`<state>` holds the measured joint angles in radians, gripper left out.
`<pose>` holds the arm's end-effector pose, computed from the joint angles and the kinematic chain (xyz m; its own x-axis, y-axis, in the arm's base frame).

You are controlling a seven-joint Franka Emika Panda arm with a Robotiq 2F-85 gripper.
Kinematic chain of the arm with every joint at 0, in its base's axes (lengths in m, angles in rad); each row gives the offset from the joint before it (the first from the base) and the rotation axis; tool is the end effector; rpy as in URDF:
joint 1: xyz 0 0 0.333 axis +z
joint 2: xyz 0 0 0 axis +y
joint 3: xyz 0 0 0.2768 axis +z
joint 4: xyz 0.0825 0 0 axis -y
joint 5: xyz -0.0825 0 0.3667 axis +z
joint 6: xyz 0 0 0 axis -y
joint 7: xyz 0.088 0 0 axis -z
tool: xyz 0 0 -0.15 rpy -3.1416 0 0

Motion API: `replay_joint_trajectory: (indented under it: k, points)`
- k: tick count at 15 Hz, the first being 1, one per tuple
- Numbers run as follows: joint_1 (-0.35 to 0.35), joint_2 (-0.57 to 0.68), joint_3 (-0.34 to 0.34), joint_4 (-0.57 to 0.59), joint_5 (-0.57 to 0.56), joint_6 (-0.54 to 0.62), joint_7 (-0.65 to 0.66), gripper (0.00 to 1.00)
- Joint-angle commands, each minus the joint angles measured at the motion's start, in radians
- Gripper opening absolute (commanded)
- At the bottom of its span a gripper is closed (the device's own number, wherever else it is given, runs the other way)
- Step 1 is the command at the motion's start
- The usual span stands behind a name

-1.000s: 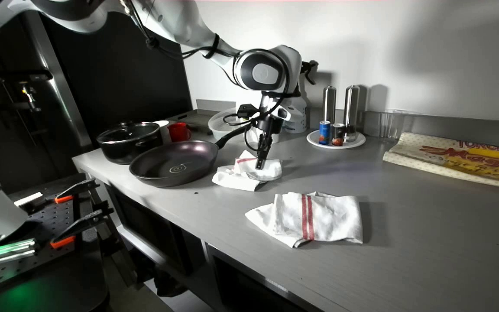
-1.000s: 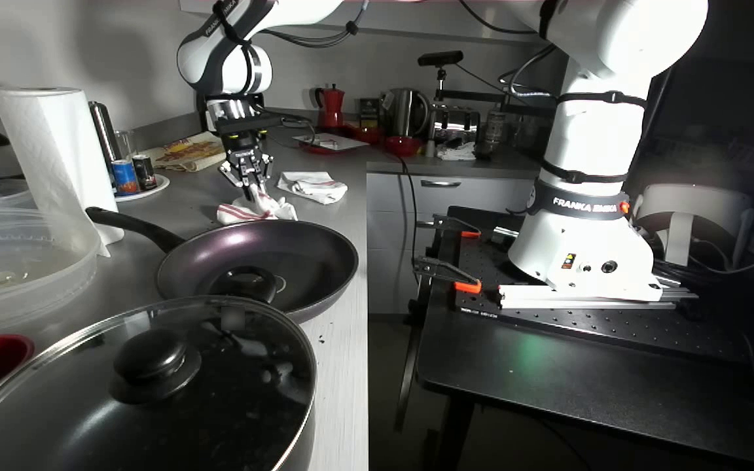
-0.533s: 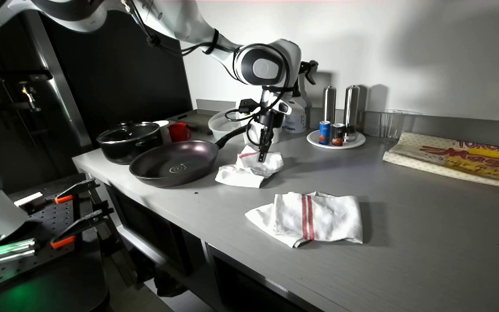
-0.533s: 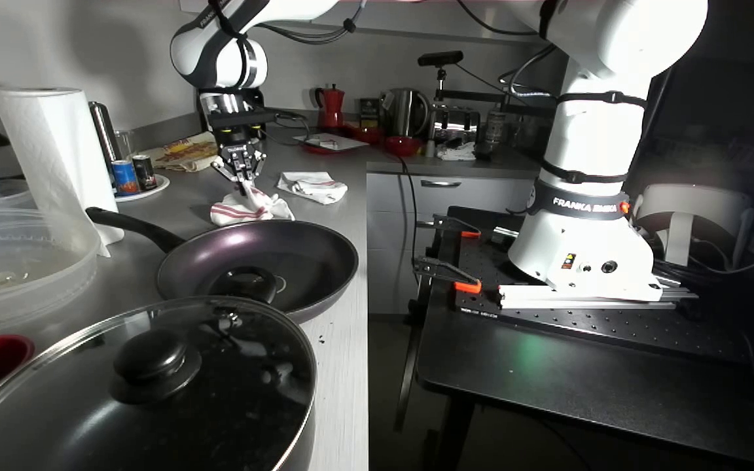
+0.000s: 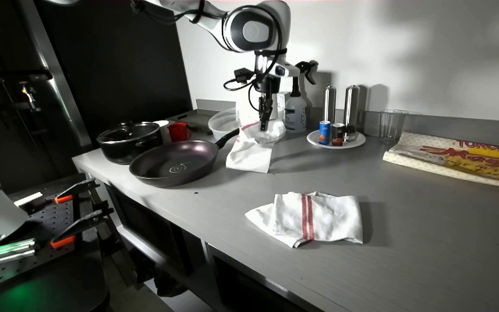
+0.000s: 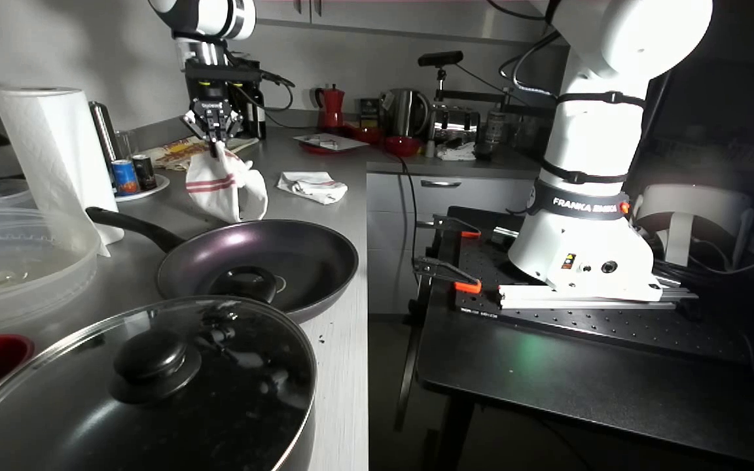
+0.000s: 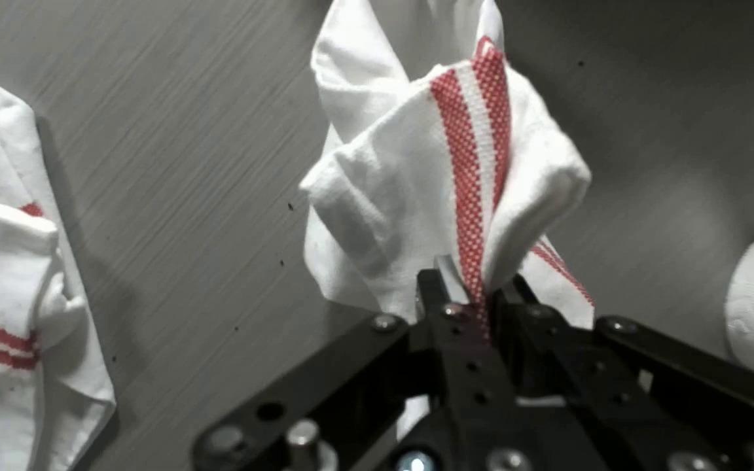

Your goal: Use the left towel to wipe the pan

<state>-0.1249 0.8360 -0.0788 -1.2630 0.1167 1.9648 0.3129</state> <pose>0.6765 -0.1180 0.1846 0.8461 -0.5147 -0.1384 -0.5197 -0.8544 0.0001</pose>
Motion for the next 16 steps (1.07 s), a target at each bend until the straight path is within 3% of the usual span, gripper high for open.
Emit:
replay_joint_trajectory:
  k: [1,10,16]
  points:
    - [0.039,-0.196,0.006,-0.211,-0.012,0.058,-0.067,0.03]
    - [0.135,-0.482,0.067,-0.550,-0.045,0.031,-0.192,0.03]
    - [0.200,-0.531,0.117,-0.707,-0.092,0.038,-0.200,0.03]
